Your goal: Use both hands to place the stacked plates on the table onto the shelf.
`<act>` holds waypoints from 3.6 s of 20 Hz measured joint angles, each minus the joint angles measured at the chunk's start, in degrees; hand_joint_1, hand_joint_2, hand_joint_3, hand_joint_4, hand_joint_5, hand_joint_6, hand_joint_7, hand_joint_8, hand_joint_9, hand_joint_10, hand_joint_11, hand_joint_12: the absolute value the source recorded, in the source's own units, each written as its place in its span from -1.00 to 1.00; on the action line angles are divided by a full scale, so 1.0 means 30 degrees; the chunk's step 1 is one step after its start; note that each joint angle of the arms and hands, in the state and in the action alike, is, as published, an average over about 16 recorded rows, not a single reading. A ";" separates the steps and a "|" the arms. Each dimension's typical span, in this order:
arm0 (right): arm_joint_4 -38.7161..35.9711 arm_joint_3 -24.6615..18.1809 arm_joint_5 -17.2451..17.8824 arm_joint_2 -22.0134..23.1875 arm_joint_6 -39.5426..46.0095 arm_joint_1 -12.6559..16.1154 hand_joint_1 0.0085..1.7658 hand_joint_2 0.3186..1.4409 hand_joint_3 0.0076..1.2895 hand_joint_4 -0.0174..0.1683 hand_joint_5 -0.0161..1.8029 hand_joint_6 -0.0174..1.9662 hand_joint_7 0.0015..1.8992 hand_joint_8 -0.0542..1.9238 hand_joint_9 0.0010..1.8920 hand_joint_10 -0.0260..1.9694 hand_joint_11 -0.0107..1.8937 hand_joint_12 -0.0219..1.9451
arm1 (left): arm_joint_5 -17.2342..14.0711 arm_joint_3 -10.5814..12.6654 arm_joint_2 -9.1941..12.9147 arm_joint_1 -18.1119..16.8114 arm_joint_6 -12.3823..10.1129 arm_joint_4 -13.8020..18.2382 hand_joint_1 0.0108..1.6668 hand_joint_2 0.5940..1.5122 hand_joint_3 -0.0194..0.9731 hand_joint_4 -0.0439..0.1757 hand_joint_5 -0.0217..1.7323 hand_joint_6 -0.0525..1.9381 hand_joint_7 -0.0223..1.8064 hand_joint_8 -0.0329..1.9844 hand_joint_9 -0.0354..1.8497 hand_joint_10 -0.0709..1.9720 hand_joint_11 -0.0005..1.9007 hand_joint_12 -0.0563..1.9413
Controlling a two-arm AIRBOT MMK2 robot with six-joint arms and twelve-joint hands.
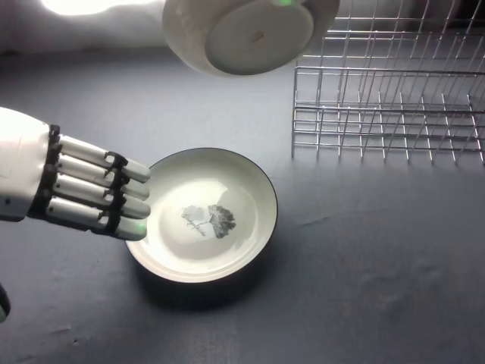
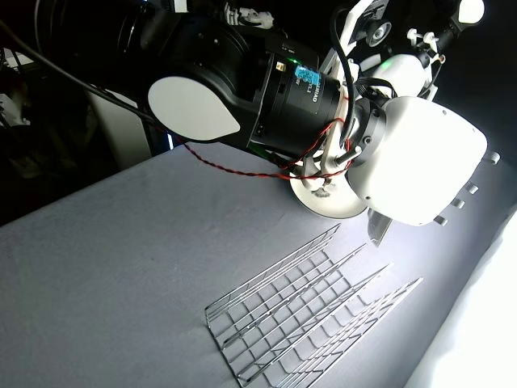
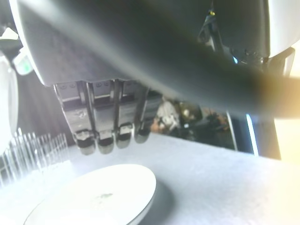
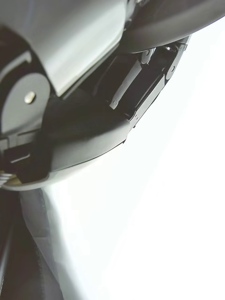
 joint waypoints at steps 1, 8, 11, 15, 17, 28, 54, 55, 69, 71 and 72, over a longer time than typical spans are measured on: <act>-0.0071 0.0024 0.0000 0.0080 -0.0002 0.0000 0.60 0.19 -0.99 -0.90 0.10 -0.18 0.19 -0.26 0.08 -0.04 -0.03 0.07 | 0.0079 0.0072 -0.0117 -0.0041 0.0000 0.0087 -1.00 -0.10 -0.94 -0.59 -0.95 -0.94 -0.96 -0.96 -0.94 -0.92 -0.98 -0.93; -0.0751 0.0097 -0.0022 0.0846 -0.0007 -0.0065 0.60 0.19 -0.99 -0.90 0.10 -0.16 0.19 -0.26 0.08 -0.04 -0.04 0.09 | 0.0958 0.0592 -0.1050 -0.0413 0.0003 0.0897 -1.00 -0.10 -0.94 -0.60 -0.95 -0.94 -0.95 -0.96 -0.94 -0.92 -0.98 -0.94; -0.1170 0.0088 -0.0077 0.1293 -0.0003 -0.0118 0.60 0.19 -0.99 -0.90 0.10 -0.15 0.19 -0.25 0.08 -0.03 -0.05 0.09 | 0.1439 0.0771 -0.1397 -0.0550 0.0005 0.1384 -1.00 -0.10 -0.94 -0.60 -0.95 -0.94 -0.95 -0.96 -0.94 -0.92 -0.98 -0.93; -0.1805 0.0042 -0.0199 0.1988 0.0008 -0.0195 0.60 0.19 -0.99 -0.90 0.09 -0.13 0.19 -0.25 0.09 -0.03 -0.05 0.09 | 0.1987 0.0989 -0.1767 -0.0682 0.0008 0.2047 -1.00 -0.09 -0.94 -0.60 -0.95 -0.94 -0.95 -0.96 -0.94 -0.92 -0.99 -0.94; -0.2133 -0.0004 -0.0248 0.2367 0.0020 -0.0265 0.60 0.19 -0.99 -0.90 0.09 -0.12 0.19 -0.24 0.09 -0.03 -0.05 0.10 | 0.2214 0.1109 -0.1916 -0.0727 0.0011 0.2340 -1.00 -0.09 -0.94 -0.59 -0.95 -0.94 -0.95 -0.96 -0.94 -0.92 -0.99 -0.94; -0.3929 -0.0355 -0.0184 0.4310 0.0070 -0.1063 0.58 0.19 -0.99 -0.90 0.09 -0.08 0.19 -0.23 0.09 -0.03 -0.04 0.10 | 0.3163 0.1391 -0.2244 -0.0684 0.0004 0.3755 -1.00 -0.09 -0.94 -0.60 -0.95 -0.94 -0.95 -0.96 -0.94 -0.92 -0.99 -0.94; -0.5498 0.1208 0.3028 0.4466 0.0036 -0.5642 0.38 0.25 -0.99 -0.88 -0.22 -0.50 -0.15 -0.62 -0.18 -0.44 -0.50 0.20 | 0.4011 0.1531 -0.2561 -0.0439 -0.0141 0.4410 -1.00 -0.07 -0.94 -0.60 -0.97 -0.95 -0.96 -0.96 -0.94 -0.92 -0.98 -0.94; -0.5558 0.1210 0.3141 0.4464 0.0033 -0.5713 0.35 0.25 -0.99 -0.88 -0.27 -0.56 -0.20 -0.66 -0.22 -0.50 -0.56 0.20 | 0.3993 0.1522 -0.2528 -0.0472 -0.0150 0.4438 -1.00 -0.07 -0.94 -0.60 -0.97 -0.95 -0.96 -0.96 -0.94 -0.92 -0.98 -0.94; -1.0844 -0.0330 0.4941 0.4338 -0.0432 -0.4061 0.09 0.08 -0.99 -0.84 -0.82 -0.97 -0.82 -0.94 -0.81 -0.95 -0.97 -0.26 | 0.3640 0.1310 -0.2188 -0.0682 -0.0199 0.4905 -1.00 -0.07 -0.94 -0.65 -0.98 -0.96 -0.96 -0.96 -0.94 -0.92 -0.98 -0.94; -1.2752 -0.0615 0.5654 0.4223 -0.0719 -0.3904 0.08 0.06 -0.99 -0.83 -0.85 -0.97 -0.87 -0.94 -0.86 -0.95 -0.97 -0.35 | 0.3635 0.1297 -0.2190 -0.0602 -0.0167 0.4921 -1.00 -0.07 -0.94 -0.65 -0.98 -0.96 -0.96 -0.96 -0.95 -0.92 -0.98 -0.94; -1.3799 -0.0743 0.6048 0.4154 -0.0886 -0.3877 0.07 0.05 -0.99 -0.82 -0.87 -0.97 -0.88 -0.94 -0.88 -0.95 -0.97 -0.39 | 0.3636 0.1294 -0.2193 -0.0547 -0.0149 0.4919 -1.00 -0.07 -0.94 -0.65 -0.98 -0.97 -0.96 -0.96 -0.95 -0.92 -0.98 -0.94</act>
